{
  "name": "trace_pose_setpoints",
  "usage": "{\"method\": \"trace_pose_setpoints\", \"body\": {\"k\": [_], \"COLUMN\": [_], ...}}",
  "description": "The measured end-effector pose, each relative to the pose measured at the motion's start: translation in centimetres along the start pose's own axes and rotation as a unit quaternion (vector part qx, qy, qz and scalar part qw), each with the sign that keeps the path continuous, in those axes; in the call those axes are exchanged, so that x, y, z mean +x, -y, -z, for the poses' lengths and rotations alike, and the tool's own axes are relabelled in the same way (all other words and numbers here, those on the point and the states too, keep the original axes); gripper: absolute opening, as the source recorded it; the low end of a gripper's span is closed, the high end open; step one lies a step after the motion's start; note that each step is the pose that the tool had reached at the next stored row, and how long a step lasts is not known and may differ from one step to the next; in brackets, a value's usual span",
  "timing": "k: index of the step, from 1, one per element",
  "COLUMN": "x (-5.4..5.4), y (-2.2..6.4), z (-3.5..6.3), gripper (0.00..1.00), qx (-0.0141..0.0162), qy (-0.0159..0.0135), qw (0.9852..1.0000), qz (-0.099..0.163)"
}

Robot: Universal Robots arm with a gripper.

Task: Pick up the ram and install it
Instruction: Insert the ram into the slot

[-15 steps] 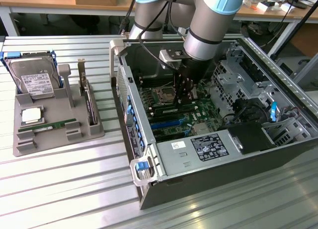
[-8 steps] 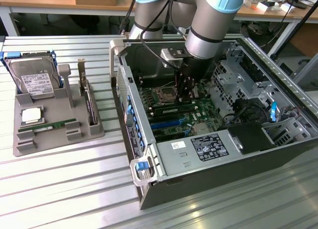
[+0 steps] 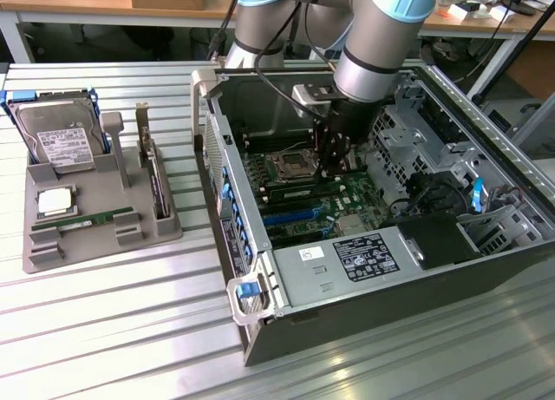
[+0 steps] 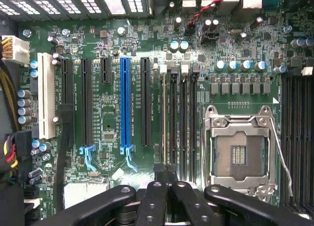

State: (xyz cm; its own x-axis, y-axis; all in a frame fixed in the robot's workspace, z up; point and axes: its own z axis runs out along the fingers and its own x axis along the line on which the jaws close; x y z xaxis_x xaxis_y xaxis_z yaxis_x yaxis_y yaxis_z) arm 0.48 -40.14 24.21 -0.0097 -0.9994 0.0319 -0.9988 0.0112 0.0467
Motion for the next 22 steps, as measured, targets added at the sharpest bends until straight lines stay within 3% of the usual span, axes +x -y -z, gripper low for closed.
{"method": "trace_pose_setpoints", "body": {"k": [6,13,20,22], "x": [0.0,0.0,-0.1,-0.1], "y": [1.39,2.69,6.08,6.38], "z": [0.08,0.15,0.31,0.36], "gripper": [0.11,0.11,0.11,0.11], "qx": [-0.0002,-0.0003,-0.0034,-0.0034], "qy": [-0.0064,-0.0081,-0.009,-0.0091], "qw": [1.0,1.0,1.0,1.0], "qz": [0.0,0.0,0.0,0.0]}}
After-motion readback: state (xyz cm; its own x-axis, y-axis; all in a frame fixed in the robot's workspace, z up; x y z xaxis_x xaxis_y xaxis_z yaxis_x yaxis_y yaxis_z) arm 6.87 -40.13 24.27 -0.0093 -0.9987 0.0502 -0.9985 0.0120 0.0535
